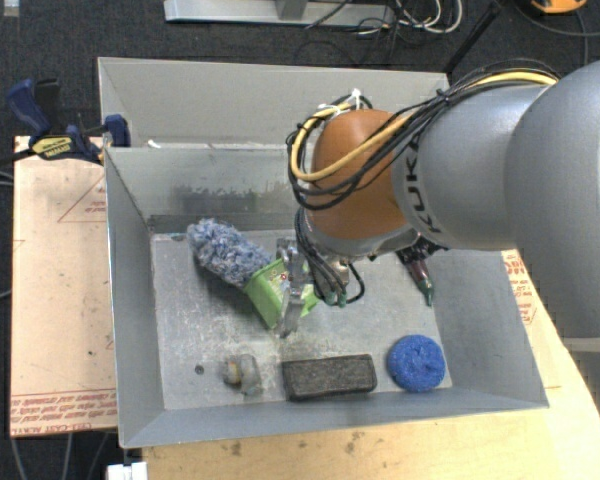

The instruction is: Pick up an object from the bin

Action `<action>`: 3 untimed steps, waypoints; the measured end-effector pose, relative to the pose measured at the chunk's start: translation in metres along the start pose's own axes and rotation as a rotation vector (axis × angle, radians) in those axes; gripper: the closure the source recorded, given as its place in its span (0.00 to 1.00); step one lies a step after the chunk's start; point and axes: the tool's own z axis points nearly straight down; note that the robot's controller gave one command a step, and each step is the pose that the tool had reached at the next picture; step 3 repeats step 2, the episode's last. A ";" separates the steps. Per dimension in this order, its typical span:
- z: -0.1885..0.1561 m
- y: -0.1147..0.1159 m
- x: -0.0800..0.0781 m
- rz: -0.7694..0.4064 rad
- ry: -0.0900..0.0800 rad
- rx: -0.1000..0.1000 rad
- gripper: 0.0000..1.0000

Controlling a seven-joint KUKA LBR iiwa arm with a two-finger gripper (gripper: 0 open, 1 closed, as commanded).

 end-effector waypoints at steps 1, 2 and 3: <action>-0.017 0.009 -0.005 -0.016 -0.006 -0.001 1.00; -0.081 0.006 0.000 -0.036 -0.005 -0.001 1.00; -0.081 0.006 0.000 -0.036 -0.005 -0.001 1.00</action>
Offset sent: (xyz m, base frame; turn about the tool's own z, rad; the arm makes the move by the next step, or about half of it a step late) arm 0.0012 0.0052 0.0817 -0.0363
